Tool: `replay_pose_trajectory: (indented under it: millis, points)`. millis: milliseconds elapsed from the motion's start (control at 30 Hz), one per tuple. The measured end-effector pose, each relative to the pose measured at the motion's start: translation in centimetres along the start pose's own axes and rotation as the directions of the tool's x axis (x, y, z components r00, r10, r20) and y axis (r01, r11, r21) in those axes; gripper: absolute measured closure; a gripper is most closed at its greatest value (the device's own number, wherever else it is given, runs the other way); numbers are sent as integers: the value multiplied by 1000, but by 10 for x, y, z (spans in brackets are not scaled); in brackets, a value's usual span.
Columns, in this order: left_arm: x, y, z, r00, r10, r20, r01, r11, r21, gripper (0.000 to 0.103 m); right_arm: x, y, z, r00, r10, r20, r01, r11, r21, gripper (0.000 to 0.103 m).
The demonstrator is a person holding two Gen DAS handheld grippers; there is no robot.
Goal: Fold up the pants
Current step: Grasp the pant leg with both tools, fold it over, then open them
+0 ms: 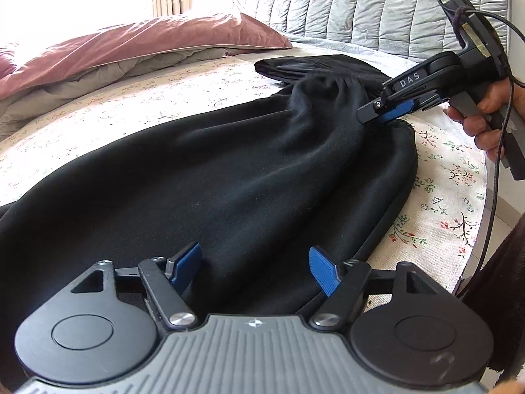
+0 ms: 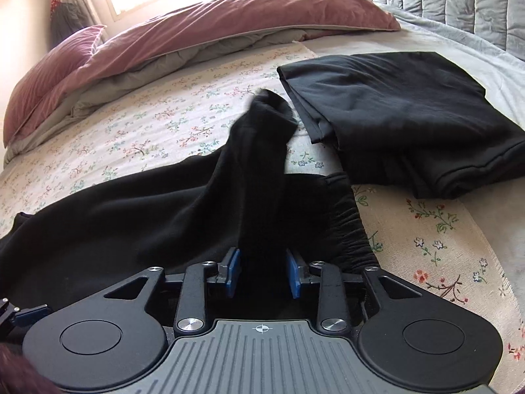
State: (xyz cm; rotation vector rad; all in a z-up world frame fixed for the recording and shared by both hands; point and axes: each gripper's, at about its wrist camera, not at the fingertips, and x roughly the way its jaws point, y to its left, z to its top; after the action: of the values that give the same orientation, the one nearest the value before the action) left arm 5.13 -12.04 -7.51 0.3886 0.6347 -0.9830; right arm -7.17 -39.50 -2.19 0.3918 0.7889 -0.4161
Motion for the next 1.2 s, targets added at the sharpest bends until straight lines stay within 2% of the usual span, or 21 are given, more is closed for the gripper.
replay_pose_trajectory:
  millis: [33,67,167,233,300,333,400,467,500,533,567,700,800,900,1000,1100,1200]
  points:
    - [1,0,1,1000,0,4,0,1000,7,23,-5,0,0,1000,11,19,-11,1000,-15,39]
    - [3,1,2,1000,3,8,-3,1000,14,24,-8,1,2,999,20,38,-19,1000,-22,33]
    - [4,2,2,1000,11,17,-11,1000,18,29,-2,0,10,998,26,62,-25,1000,-12,34]
    - [2,2,1,999,22,24,-22,1000,18,34,11,-8,15,999,17,39,-20,998,59,34]
    - [3,1,1,999,26,33,-27,999,22,46,23,-19,16,1000,16,14,-18,990,137,35]
    - [4,1,1,999,25,38,-26,999,30,50,28,-24,15,1000,19,17,-22,985,170,39]
    - [4,0,2,998,30,57,-32,999,42,73,34,-31,16,999,16,49,-26,977,214,53]
    - [0,2,4,995,46,87,-49,998,28,85,35,-36,16,995,-5,98,-19,971,240,81]
    - [-3,3,6,992,62,109,-64,998,20,87,34,-37,17,993,-16,121,-13,972,236,85]
    - [-7,5,7,988,71,137,-73,997,11,88,32,-38,19,989,-22,149,-13,974,227,93]
    - [-13,8,10,983,79,164,-79,997,-4,89,29,-39,21,985,-7,175,-32,975,221,95]
    - [-40,20,22,960,107,258,-98,994,-47,90,7,-32,33,959,68,275,-119,978,174,96]
    - [-56,26,25,954,91,285,-79,995,-55,90,-12,-22,39,950,91,300,-139,980,141,97]
    - [-66,29,18,959,29,284,-9,997,-74,90,-25,-20,37,958,91,274,-133,981,139,97]
    - [-72,17,4,965,-23,262,30,999,-21,90,-37,-24,26,970,85,228,-118,983,137,97]
    - [-76,7,-13,973,-68,220,63,998,30,90,-42,-33,9,980,84,182,-112,982,152,97]
    - [-70,2,-27,981,-100,163,94,995,45,90,-37,-41,-13,994,65,90,-81,981,178,97]
